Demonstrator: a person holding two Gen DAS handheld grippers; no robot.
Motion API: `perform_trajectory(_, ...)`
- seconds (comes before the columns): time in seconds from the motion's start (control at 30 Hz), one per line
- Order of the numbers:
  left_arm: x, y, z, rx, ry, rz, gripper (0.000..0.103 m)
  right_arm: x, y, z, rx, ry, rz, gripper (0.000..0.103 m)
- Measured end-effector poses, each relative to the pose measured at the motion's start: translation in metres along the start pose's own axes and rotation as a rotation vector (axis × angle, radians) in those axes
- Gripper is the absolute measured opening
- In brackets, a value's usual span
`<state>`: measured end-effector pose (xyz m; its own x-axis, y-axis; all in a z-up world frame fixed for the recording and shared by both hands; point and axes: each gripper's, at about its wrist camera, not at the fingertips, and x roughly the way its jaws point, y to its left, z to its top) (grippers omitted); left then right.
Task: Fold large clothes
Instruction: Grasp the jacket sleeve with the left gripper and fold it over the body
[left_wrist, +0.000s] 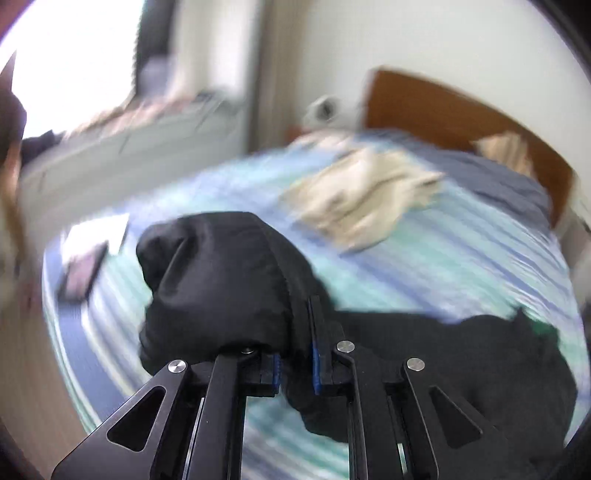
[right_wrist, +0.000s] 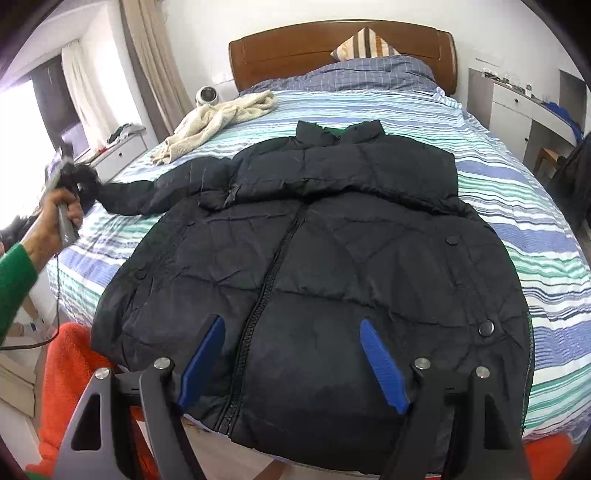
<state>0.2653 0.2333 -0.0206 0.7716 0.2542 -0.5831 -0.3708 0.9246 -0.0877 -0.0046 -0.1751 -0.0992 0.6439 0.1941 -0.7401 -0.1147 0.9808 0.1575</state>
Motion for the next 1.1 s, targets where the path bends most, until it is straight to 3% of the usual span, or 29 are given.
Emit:
perform_trajectory(0.07, -0.047, -0.059, 0.012, 0.161, -0.114, -0.069, 0.010, -0.002, -0.003, 0.000, 0.015, -0.009, 0.004, 0.077)
perform_trajectory(0.17, -0.103, -0.142, 0.005, 0.377, -0.242, -0.181, 0.010, -0.009, -0.007, -0.002, 0.029, -0.036, 0.004, 0.077)
perform_trajectory(0.27, -0.147, -0.233, -0.038, 0.627, -0.318, -0.301, 0.014, -0.020, -0.018, -0.002, 0.061, -0.077, -0.009, 0.077)
perform_trajectory(0.33, -0.160, -0.288, -0.087, 0.802, -0.301, -0.374, 0.034, -0.027, -0.028, -0.001, 0.090, -0.102, -0.022, 0.077)
perform_trajectory(0.37, -0.161, -0.313, -0.115, 0.879, -0.268, -0.397, 0.076, -0.031, -0.034, -0.001, 0.109, -0.115, -0.034, 0.077)
perform_trajectory(0.4, -0.158, -0.335, -0.144, 0.942, -0.228, -0.408, 0.102, -0.034, -0.039, -0.001, 0.126, -0.126, -0.045, 0.077)
perform_trajectory(0.47, -0.153, -0.361, -0.203, 1.048, -0.146, -0.466, 0.098, -0.042, -0.052, -0.003, 0.166, -0.149, -0.068, 0.077)
perform_trajectory(0.53, -0.149, -0.368, -0.248, 1.128, -0.060, -0.479, 0.093, -0.048, -0.065, -0.005, 0.198, -0.164, -0.089, 0.077)
perform_trajectory(0.63, -0.158, -0.342, -0.269, 1.139, -0.031, -0.498, 0.093, -0.054, -0.087, -0.010, 0.244, -0.172, -0.124, 0.077)
perform_trajectory(0.77, -0.153, -0.292, -0.244, 1.028, 0.036, -0.490, 0.098, -0.044, -0.123, 0.005, 0.288, -0.159, -0.124, 0.077)
perform_trajectory(0.97, -0.133, -0.200, -0.212, 0.820, 0.109, -0.365, 0.100, 0.014, -0.166, 0.091, 0.372, -0.159, 0.125, 0.077)
perform_trajectory(1.1, -0.124, -0.148, -0.206, 0.669, 0.164, -0.302, 0.100, 0.088, -0.199, 0.136, 0.505, -0.080, 0.153, 0.077)
